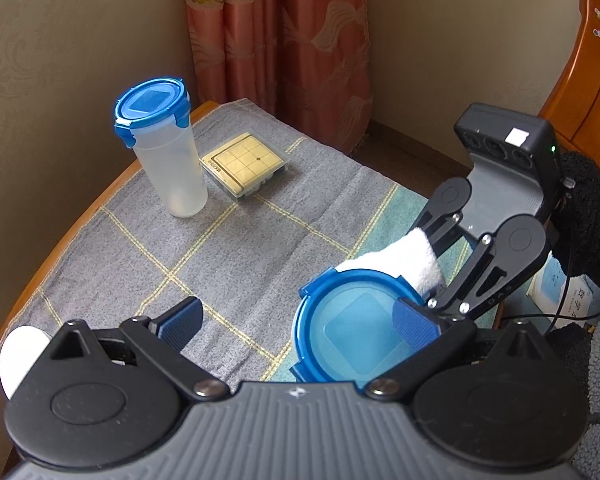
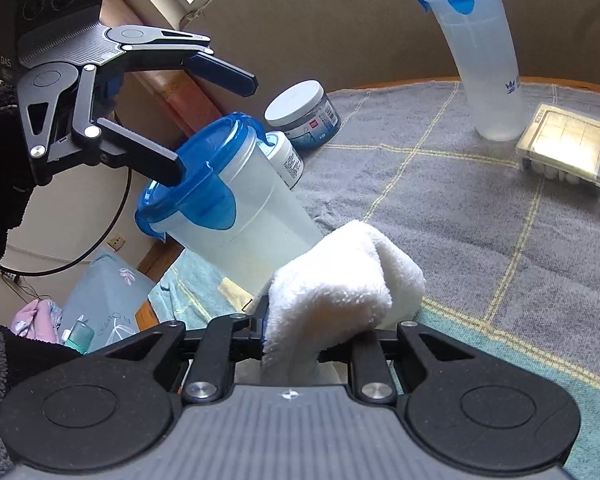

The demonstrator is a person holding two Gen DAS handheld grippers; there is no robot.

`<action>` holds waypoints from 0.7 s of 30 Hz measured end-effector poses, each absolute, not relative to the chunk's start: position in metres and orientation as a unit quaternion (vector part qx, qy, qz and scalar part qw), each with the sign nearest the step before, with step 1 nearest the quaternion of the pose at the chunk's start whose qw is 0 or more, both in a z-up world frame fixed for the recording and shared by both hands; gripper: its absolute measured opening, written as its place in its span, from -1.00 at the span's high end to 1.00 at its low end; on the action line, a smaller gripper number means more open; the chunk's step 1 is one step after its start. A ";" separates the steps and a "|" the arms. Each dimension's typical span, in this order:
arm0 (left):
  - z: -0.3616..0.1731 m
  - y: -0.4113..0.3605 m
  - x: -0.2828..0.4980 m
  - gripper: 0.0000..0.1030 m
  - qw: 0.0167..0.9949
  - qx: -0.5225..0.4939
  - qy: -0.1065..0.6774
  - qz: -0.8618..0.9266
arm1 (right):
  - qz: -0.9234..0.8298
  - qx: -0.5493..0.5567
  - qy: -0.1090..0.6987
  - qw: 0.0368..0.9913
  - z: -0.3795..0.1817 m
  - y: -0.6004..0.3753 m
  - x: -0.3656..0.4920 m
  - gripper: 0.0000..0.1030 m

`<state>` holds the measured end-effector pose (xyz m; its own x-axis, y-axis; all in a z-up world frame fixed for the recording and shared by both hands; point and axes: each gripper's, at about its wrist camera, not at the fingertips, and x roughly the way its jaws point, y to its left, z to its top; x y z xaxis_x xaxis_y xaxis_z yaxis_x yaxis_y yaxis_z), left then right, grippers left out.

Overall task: Clean container
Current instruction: 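Rub the white cloth along the cup side with the right tool while the left tool holds it, then wipe the cloth around the cup body with the right tool while the left tool tilts it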

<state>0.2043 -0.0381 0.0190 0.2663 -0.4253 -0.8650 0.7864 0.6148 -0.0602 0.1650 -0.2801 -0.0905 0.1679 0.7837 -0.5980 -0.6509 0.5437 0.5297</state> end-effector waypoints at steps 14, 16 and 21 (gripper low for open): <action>0.017 -0.034 0.205 -0.98 0.771 0.183 0.459 -0.402 | 0.417 0.066 0.372 0.827 -0.036 -0.324 0.183 0.55; 0.016 -0.032 0.205 -0.98 0.771 0.180 0.458 -0.403 | 0.421 0.078 0.357 0.830 -0.030 -0.324 0.191 0.55; 0.015 -0.030 0.208 -0.98 0.772 0.174 0.458 -0.405 | 0.444 0.127 0.337 0.821 -0.028 -0.315 0.209 0.55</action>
<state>0.2083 -0.0296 0.0153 0.2529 -0.4657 -0.8480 0.7851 0.6110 -0.1013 0.2091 -0.3149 -0.0275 0.3790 0.8141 -0.4400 -0.6427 0.5736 0.5078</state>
